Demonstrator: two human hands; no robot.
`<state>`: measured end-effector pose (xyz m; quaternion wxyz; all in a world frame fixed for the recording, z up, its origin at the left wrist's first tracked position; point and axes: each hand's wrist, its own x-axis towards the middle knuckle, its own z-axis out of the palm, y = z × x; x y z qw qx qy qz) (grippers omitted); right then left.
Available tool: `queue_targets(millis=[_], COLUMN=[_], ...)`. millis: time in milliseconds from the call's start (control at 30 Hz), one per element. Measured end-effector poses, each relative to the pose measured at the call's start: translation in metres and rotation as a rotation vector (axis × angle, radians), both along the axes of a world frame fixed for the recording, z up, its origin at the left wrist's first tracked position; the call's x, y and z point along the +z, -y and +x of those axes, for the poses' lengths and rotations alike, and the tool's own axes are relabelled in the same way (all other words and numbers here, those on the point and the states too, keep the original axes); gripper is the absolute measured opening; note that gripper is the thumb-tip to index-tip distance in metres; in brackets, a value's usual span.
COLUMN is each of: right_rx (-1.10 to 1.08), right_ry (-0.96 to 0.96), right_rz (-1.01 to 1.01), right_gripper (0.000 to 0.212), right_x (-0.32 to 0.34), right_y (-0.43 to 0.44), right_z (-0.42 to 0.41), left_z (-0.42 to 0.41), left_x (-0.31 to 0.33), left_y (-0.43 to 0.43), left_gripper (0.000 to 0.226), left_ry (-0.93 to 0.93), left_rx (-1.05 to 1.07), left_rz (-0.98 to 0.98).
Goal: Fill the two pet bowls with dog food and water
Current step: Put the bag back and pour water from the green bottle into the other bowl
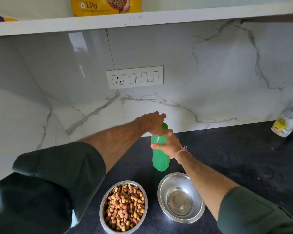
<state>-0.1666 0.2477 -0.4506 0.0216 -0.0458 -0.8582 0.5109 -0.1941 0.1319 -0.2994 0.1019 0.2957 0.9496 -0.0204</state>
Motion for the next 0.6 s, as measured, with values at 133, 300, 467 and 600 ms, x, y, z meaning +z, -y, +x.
queue_targets(millis=[133, 300, 467, 600], right_rx=[-0.007, 0.029, 0.033, 0.071], right_ry=[0.011, 0.003, 0.022, 0.004], right_rz=[0.037, 0.042, 0.095, 0.095], right_gripper=[0.083, 0.079, 0.093, 0.093], right_x=[-0.001, 0.000, -0.001, 0.003], right_y=[-0.001, -0.002, -0.003, -0.002], right_z=[-0.004, -0.005, -0.006, -0.004], left_z=[-0.001, 0.005, 0.002, 0.009], left_x=[0.005, -0.002, -0.008, -0.008], left_y=[0.006, 0.004, 0.011, 0.006], left_gripper=[0.059, 0.066, 0.063, 0.064], left_ry=[0.080, -0.002, 0.037, -0.112], left_rx=[-0.127, 0.002, -0.135, 0.069], left_rz=[0.011, 0.061, 0.080, 0.134])
